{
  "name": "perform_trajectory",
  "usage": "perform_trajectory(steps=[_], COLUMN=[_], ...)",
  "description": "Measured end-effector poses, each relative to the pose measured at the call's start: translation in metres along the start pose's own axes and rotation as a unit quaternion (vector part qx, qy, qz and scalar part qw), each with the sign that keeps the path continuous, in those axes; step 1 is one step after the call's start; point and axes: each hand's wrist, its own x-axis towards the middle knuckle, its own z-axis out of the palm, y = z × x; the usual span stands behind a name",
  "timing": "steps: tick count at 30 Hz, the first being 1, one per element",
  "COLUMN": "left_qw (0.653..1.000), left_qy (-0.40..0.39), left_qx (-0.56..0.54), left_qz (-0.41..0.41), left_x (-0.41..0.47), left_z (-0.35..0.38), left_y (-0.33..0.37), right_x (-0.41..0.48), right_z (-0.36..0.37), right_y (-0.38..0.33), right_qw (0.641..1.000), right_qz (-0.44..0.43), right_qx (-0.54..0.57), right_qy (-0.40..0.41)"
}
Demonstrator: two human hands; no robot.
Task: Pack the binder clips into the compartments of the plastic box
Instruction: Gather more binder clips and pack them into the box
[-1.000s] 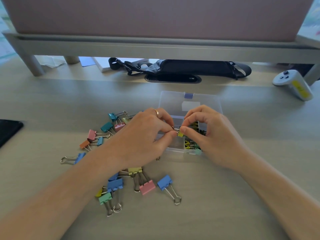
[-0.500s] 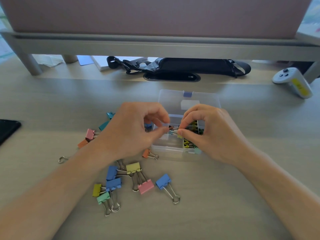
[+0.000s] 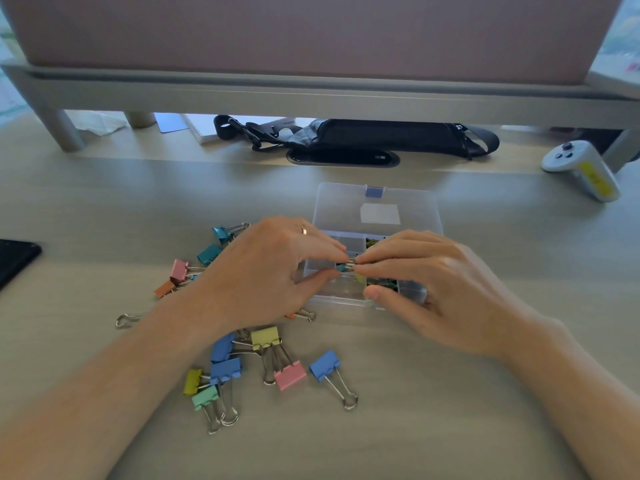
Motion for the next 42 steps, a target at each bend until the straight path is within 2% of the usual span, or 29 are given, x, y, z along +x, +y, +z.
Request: perform_trajectory(steps=[5,12,16,18,21,23,25,27,37,40,42], left_qw=[1.000,0.995,0.983,0.977,0.945,0.929,0.924,0.919,0.926,0.934,0.949], left_qy=[-0.017,-0.023,0.035,-0.040,-0.233,-0.298,-0.325,-0.333,-0.311,-0.296,-0.253], left_qx=[-0.003,-0.069,-0.096,-0.094,-0.101,-0.076,-0.020,0.029,0.059,0.041,-0.001], left_qz=[-0.004,-0.073,-0.156,-0.189,-0.205,-0.205,-0.203,-0.208,-0.207,-0.196,-0.189], left_x=[0.000,0.001,-0.002,-0.007,-0.017,-0.021,-0.020,-0.018,-0.018,-0.017,-0.013], left_z=[0.000,-0.008,-0.051,-0.077,-0.092,-0.089,-0.084,-0.079,-0.069,-0.071,-0.074], left_y=[0.001,-0.004,-0.025,-0.038,-0.039,-0.033,-0.024,-0.017,-0.010,-0.013,-0.010], right_x=[-0.002,-0.006,-0.008,-0.010,-0.009,-0.008,-0.008,-0.009,-0.013,-0.013,-0.012], right_z=[0.003,0.003,0.003,0.005,0.008,0.008,0.008,0.007,-0.002,-0.004,-0.005], right_y=[0.002,0.007,0.011,0.011,0.009,0.007,0.007,0.008,0.016,0.017,0.018], right_qw=[1.000,0.999,0.996,0.994,0.994,0.995,0.996,0.996,0.996,0.996,0.996], right_qz=[0.005,0.023,0.063,0.083,0.093,0.087,0.082,0.083,0.070,0.066,0.067], right_qx=[-0.002,0.015,0.038,0.047,0.046,0.038,0.033,0.028,0.049,0.060,0.067], right_qy=[0.008,0.018,0.040,0.046,0.035,0.034,0.034,0.029,0.011,0.003,-0.001])
